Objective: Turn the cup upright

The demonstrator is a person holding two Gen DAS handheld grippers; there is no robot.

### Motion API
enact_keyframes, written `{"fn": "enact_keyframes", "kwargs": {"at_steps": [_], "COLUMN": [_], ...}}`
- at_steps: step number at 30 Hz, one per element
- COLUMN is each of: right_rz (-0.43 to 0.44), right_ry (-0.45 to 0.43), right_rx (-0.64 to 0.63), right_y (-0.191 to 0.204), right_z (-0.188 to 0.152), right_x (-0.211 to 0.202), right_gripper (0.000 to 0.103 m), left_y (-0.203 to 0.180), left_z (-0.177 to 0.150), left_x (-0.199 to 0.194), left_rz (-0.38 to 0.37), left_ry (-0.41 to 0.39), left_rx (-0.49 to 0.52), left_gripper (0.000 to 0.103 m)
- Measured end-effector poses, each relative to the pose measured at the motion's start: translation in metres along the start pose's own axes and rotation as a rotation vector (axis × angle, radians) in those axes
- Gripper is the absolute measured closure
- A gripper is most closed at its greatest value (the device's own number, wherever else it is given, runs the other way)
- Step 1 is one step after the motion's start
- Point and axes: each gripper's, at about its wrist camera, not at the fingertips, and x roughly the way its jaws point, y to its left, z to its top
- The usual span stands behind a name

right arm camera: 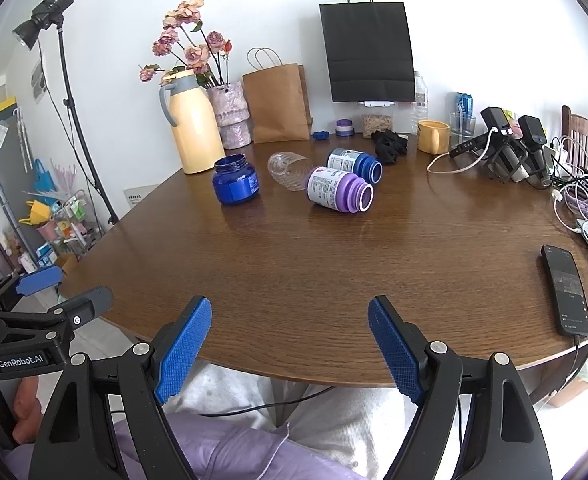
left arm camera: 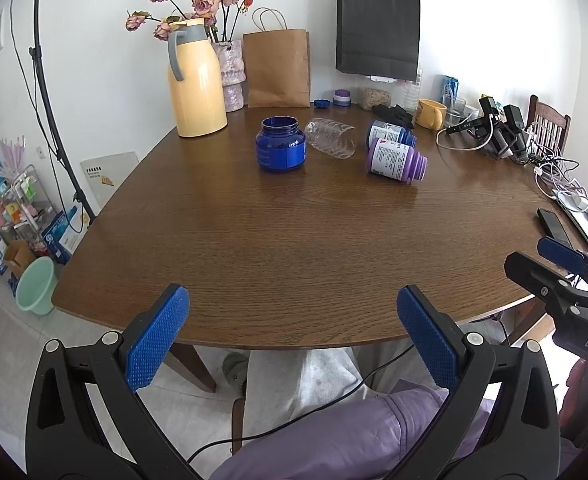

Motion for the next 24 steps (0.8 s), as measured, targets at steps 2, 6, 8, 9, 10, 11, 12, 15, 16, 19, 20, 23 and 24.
{"fn": "enact_keyframes", "kwargs": {"at_steps": [2,6,8,9,10,11,12,15,16,19,20,23,24], "right_rz": [0.000,0.004,0.003,0.003,0.003,0.003,0.002,0.003,0.003,0.003,0.003,0.001,0.002], "right_ry": [0.001,-0.003,-0.008,-0.011,-0.012,-0.013,-0.013,-0.014,-0.014,-0.015,-0.014,-0.015,-0.014], "right_rx": [0.003,-0.003,-0.003,-0.002,-0.002,-0.003,-0.003,-0.003,-0.002,0.002,0.003,0.008,0.010], "right_y": [-0.0008,-0.0006,-0.0010,-0.0013,-0.0016,-0.0014,-0.0015,-0.0013,-0.0015,-0.0021,-0.0024,-0.0045,-0.0051], "right_z": [-0.0003,0.0003,0.0006,0.0009,0.0012,0.0015,0.0012,0.0010,0.0011,0.0003,0.0001,-0.0010,-0.0011], "right_x": [0.0003,-0.0002,-0.0011,-0.0014,-0.0016,-0.0019,-0.0019,-0.0023,-0.0022,-0.0032,-0.0032,-0.0015,0.0001], "right_gripper": [0.019,0.019,0.019,0.019,0.019,0.019,0.019,0.019,0.019,0.019,0.019,0.019,0.019], "left_y": [0.0002,0.0006,0.0006,0.0006,0.0008,0.0008,0.0008,0.0009,0.0009,0.0006,0.0003,-0.0006,-0.0009], "left_z": [0.0001,0.0006,0.0012,0.0010,0.0012,0.0011,0.0014,0.0019,0.0018,0.0013,0.0013,0.0027,0.0031], "left_x": [-0.0003,-0.0006,0.0000,-0.0005,-0.0004,-0.0005,-0.0004,-0.0005,-0.0006,-0.0004,-0.0005,0.0025,0.0038], "left_rz": [0.001,0.001,0.000,0.001,0.000,-0.001,-0.001,0.000,-0.001,-0.002,-0.006,-0.011,-0.016], "left_ry": [-0.001,-0.001,0.000,0.000,-0.001,-0.001,0.000,0.000,0.001,0.004,0.004,0.000,-0.001], "left_rx": [-0.001,-0.002,-0.001,-0.001,-0.001,-0.001,0.000,-0.001,-0.002,-0.002,-0.002,0.004,0.007], "left_gripper": [0.000,0.000,0.000,0.000,0.000,0.000,0.000,0.000,0.000,0.000,0.000,0.000,0.000]}}
